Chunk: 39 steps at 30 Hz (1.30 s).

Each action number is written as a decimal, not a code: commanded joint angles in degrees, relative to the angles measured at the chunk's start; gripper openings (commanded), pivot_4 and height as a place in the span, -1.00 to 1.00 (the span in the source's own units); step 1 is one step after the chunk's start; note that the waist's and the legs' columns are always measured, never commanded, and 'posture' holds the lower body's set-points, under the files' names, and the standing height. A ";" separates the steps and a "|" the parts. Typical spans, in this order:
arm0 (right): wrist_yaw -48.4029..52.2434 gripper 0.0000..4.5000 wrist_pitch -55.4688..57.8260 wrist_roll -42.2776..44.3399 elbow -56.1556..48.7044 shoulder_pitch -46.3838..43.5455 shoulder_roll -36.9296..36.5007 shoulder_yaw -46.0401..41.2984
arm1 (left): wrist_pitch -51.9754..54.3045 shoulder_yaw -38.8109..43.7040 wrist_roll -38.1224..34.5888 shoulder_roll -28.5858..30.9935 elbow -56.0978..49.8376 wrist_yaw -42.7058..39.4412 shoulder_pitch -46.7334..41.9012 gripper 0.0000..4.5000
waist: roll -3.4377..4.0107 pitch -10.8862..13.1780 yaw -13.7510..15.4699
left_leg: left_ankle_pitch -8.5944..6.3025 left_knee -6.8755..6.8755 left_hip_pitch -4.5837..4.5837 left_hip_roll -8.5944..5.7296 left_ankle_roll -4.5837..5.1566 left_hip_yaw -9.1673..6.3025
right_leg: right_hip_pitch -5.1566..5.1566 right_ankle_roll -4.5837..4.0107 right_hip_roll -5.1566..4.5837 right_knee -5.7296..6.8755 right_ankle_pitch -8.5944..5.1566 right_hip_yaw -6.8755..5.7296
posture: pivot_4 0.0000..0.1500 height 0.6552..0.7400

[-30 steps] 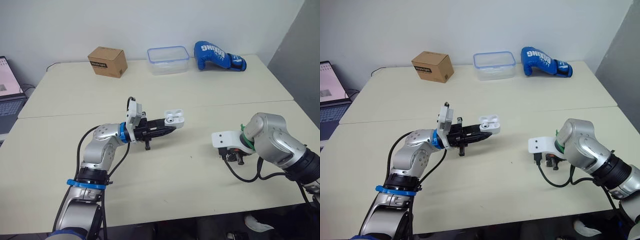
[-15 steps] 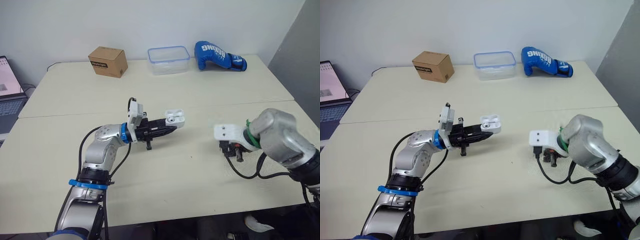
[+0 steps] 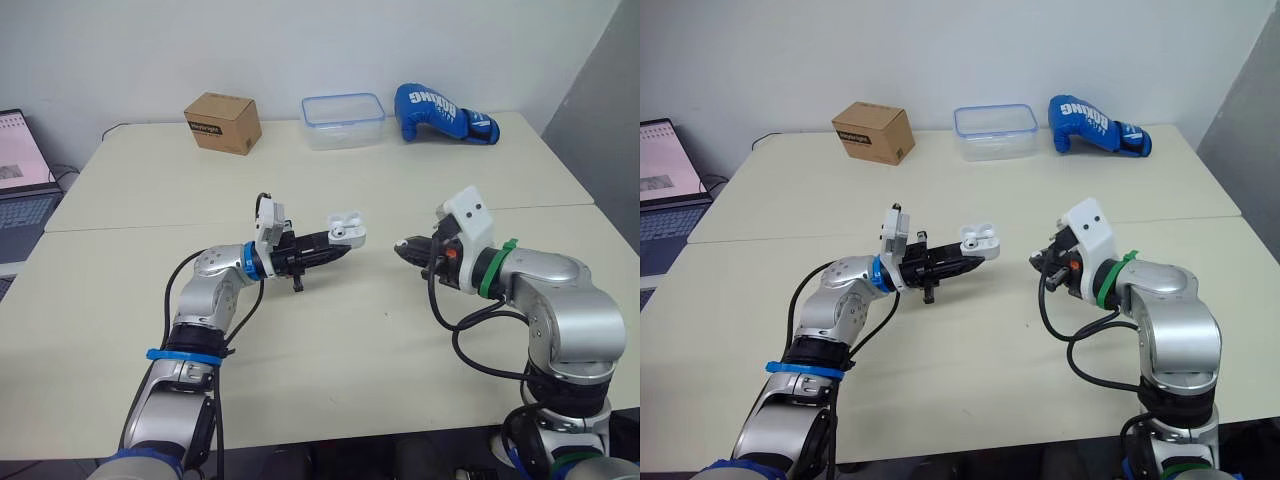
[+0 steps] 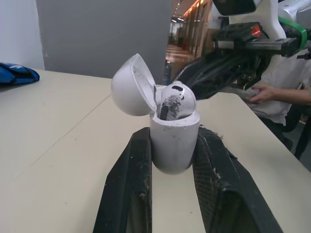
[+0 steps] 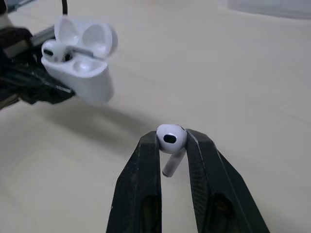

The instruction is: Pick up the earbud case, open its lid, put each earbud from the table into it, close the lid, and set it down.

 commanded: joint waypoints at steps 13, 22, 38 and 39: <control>-15.20 -0.83 -13.71 8.90 -5.89 1.03 7.99 3.19 | 0.97 0.05 0.03 -0.69 0.70 -2.15 -3.30 -0.66 | 0.01 -0.01 -0.23 | 0.02 -0.03 0.22 0.01 -0.02 0.09 | 0.00 0.00 0.04 0.25 -0.01 0.15 | 1.00 0.78; -18.94 -0.83 -20.65 12.10 -2.48 2.36 5.45 7.77 | 2.38 0.10 -0.03 -0.49 -0.61 -2.04 -3.62 -0.66 | 0.01 -0.01 -0.35 | 0.02 -0.04 0.24 0.01 -0.02 0.11 | 0.02 0.00 0.05 0.24 -0.01 0.18 | 1.00 0.78; -23.79 -0.83 -22.49 15.15 0.59 3.14 2.60 10.18 | 4.12 0.57 -0.54 0.09 -2.95 -1.65 -3.50 -0.66 | 0.01 -0.01 -0.41 | 0.01 -0.05 0.24 0.02 -0.02 0.10 | 0.02 0.00 0.06 0.22 -0.01 0.18 | 1.00 0.78; -23.95 -0.83 -22.51 15.32 0.66 3.19 2.24 10.42 | 4.19 0.56 -0.52 0.07 -3.07 -1.58 -3.49 -0.66 | 0.01 -0.01 -0.41 | 0.01 -0.05 0.24 0.02 -0.02 0.11 | 0.03 0.00 0.06 0.21 -0.01 0.18 | 1.00 0.78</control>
